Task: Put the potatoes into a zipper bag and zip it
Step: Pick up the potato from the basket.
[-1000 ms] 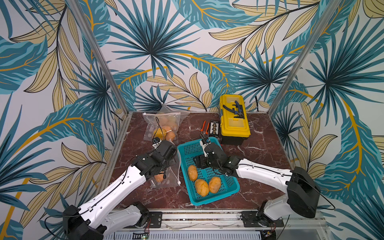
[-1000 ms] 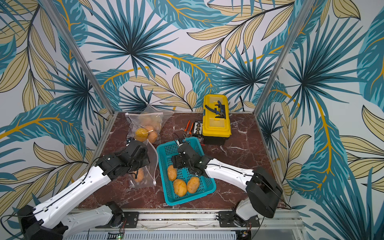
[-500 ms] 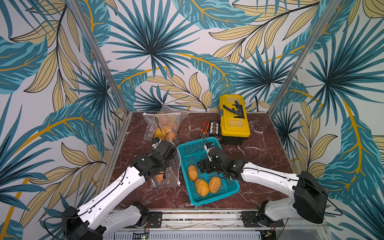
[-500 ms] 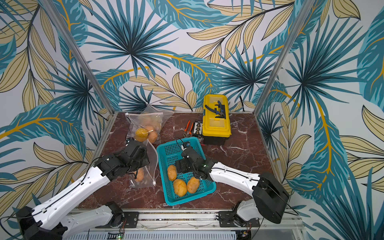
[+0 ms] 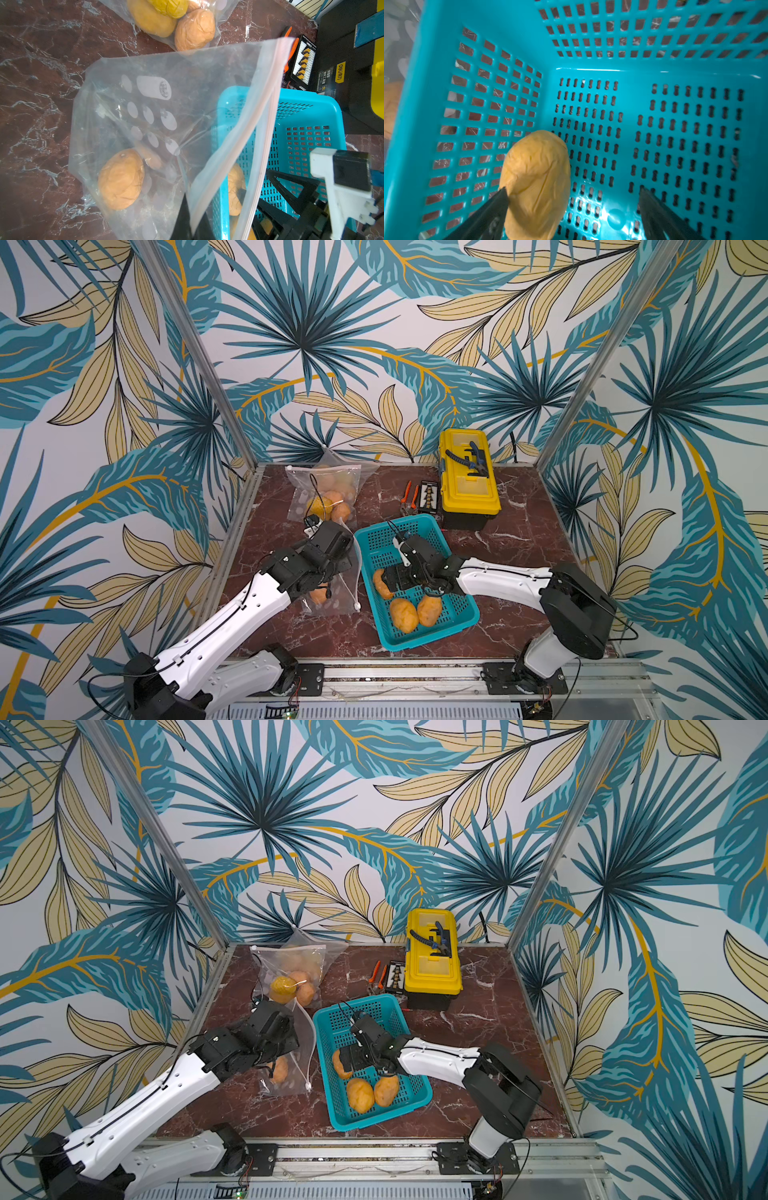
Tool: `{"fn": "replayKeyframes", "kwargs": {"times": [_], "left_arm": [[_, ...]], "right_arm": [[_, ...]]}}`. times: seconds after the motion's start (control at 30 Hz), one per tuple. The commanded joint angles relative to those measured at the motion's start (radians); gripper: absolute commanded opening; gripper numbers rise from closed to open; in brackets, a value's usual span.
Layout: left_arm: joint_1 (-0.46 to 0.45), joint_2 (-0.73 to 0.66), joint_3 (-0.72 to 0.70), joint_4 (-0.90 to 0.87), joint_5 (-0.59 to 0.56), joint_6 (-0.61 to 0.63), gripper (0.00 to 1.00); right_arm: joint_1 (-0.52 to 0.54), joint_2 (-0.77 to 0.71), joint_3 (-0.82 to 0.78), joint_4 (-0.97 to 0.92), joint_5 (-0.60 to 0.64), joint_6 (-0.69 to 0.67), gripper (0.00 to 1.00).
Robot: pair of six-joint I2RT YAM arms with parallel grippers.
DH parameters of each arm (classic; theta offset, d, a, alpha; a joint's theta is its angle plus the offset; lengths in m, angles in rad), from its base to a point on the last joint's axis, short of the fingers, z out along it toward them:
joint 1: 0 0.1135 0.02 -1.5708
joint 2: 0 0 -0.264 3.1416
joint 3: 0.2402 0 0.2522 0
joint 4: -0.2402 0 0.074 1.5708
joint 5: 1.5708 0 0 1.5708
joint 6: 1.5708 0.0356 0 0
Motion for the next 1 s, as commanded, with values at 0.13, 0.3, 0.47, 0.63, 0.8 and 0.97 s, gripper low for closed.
{"fn": "replayKeyframes", "kwargs": {"times": [0.13,0.3,0.47,0.63,0.8,0.97], "left_arm": [[0.003,-0.017,0.017,-0.012,-0.007,0.011,0.0],[0.002,-0.016,0.017,-0.012,-0.008,0.008,0.0],[0.003,-0.015,0.018,-0.013,-0.007,0.008,0.0],[0.003,-0.016,0.018,-0.012,-0.006,0.008,0.0],[0.002,-0.018,0.017,-0.012,-0.007,0.008,0.0],[0.002,-0.021,0.016,-0.012,-0.007,0.008,0.0]], "right_arm": [[0.004,0.068,0.035,-0.009,-0.031,0.003,0.96],[0.013,0.053,0.035,-0.039,-0.002,0.003,0.96],[0.021,0.075,0.045,-0.025,-0.012,0.002,0.93],[0.022,0.133,0.087,-0.023,-0.014,0.0,0.9],[0.023,0.163,0.113,-0.021,-0.011,-0.004,0.8],[0.023,0.134,0.097,-0.013,0.009,-0.005,0.62]]}}
